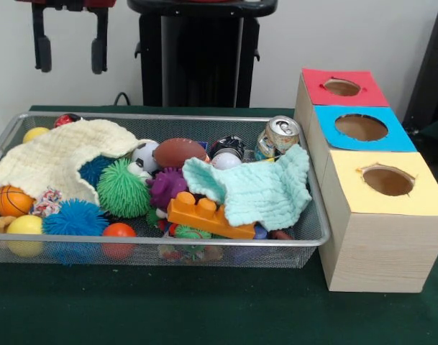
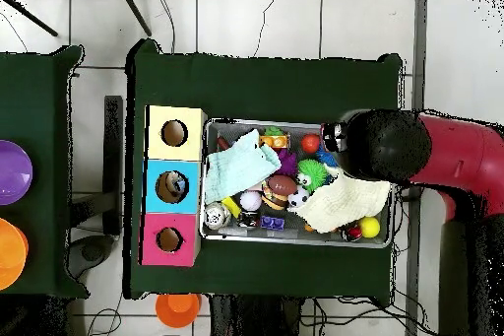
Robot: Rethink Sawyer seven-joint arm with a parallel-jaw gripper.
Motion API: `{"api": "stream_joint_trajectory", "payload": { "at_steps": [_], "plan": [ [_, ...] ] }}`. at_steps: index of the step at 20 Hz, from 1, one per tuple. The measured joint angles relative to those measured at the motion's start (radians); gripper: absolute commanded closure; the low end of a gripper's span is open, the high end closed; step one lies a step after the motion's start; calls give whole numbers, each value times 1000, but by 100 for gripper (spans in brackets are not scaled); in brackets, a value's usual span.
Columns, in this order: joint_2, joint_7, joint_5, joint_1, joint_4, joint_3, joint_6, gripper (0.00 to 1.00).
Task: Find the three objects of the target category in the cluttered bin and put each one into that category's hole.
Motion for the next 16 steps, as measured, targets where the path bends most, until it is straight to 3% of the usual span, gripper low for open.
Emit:
{"api": "stream_joint_trajectory", "payload": {
  "at_steps": [10,16],
  "plan": [
    [-15,0,20,-140,0,117,0,0],
    [-14,0,20,-175,0,151,0,0]
  ]
}}
